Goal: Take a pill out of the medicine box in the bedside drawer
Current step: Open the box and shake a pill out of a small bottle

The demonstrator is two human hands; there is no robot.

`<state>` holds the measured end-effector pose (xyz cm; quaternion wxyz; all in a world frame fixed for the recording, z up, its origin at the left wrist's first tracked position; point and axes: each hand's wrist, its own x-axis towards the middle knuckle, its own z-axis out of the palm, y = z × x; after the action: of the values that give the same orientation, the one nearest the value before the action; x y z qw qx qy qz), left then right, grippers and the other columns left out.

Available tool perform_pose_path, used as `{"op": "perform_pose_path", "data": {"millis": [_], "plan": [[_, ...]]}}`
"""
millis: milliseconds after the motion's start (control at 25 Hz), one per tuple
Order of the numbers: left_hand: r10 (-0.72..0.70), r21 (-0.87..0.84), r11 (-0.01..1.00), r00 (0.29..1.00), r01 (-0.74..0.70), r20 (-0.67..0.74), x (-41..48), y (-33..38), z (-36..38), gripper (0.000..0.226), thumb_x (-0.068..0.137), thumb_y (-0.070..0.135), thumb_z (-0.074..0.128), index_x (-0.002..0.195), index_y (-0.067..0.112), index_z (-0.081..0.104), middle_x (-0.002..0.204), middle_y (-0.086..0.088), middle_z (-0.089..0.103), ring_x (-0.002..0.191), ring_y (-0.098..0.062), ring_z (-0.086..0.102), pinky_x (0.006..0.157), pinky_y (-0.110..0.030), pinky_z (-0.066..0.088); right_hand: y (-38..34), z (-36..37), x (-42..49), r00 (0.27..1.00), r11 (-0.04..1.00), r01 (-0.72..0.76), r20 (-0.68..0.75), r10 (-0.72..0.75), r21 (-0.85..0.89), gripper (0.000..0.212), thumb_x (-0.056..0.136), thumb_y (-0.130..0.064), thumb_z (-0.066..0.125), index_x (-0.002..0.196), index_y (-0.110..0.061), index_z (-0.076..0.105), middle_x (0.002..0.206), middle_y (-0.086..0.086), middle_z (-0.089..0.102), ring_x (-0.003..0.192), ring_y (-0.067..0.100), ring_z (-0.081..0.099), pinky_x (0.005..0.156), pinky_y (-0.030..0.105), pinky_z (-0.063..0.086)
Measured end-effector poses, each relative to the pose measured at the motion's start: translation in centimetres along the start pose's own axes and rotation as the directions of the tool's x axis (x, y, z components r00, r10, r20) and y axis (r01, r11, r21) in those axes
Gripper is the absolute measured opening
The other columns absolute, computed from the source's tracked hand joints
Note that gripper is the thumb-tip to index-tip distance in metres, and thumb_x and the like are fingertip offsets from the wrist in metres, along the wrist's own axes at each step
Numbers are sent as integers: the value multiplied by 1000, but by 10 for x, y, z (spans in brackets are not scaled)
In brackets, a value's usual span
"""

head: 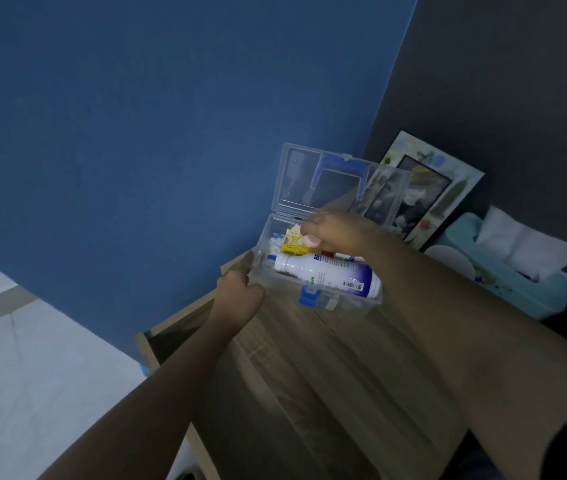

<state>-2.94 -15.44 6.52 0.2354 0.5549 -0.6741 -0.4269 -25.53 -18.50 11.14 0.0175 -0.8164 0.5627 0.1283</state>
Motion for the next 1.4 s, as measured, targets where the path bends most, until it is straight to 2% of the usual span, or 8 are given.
{"op": "perform_pose_path", "data": {"millis": [120,200,320,600,800,920,1120,1400], "plan": [[5,58,998,1000,-5,-2,-12,18,-15,62,79,2,51,139,11,41,110,-6,64,106,-27,60,78,-13,46,-3,-25,-29,984,975,-77,-143,109,209,32,83,-16,64,113,-11,53,113,9,60,97,26,58,76,32,45],[48,33,998,998,-47,-42,-27,38,-32,59,81,1,51,139,10,42,127,-11,59,120,-27,54,95,-23,39,-15,-46,-62,917,887,-81,-316,245,454,35,77,-15,70,108,-11,55,105,4,56,94,25,58,73,29,40],[214,117,971,975,-206,-58,-67,71,-58,36,86,7,55,121,9,63,99,-5,67,98,-18,61,83,-14,38,-59,-53,-127,799,709,56,-458,391,703,39,70,-9,75,105,-10,58,101,0,50,93,19,57,77,22,49],[406,69,895,869,-440,281,-70,131,-75,26,82,23,69,104,11,73,100,-7,75,91,-13,67,87,-29,52,-101,-36,-151,688,529,211,-509,517,822,70,69,-8,79,128,-15,43,106,-1,58,91,0,59,85,12,49],[428,94,873,845,-478,319,-111,167,-75,26,79,30,71,100,16,75,93,-5,77,83,-5,67,72,-7,48,-120,-57,-189,626,547,270,-576,525,792,72,70,-10,80,129,-13,39,102,-15,56,91,-7,58,86,13,48],[438,146,849,832,-507,340,-126,177,-77,32,72,37,76,97,17,75,91,1,76,79,0,66,71,-7,48,-128,-68,-202,602,586,258,-603,524,768,70,70,-14,81,128,-12,41,103,-9,58,87,0,58,85,23,51],[461,214,822,837,-528,293,-135,184,-76,35,68,38,80,93,14,73,88,0,76,82,-7,70,79,-20,56,-131,-78,-211,638,657,168,-589,496,735,68,71,-26,80,128,-14,45,115,-2,56,89,-1,54,80,19,45],[486,234,790,812,-566,324,-137,186,-76,33,76,37,72,97,12,73,90,-3,75,82,-10,69,77,-19,55,-125,-84,-219,626,831,70,-673,395,552,45,78,-23,74,118,-6,61,113,11,68,101,25,64,87,37,52]]}}
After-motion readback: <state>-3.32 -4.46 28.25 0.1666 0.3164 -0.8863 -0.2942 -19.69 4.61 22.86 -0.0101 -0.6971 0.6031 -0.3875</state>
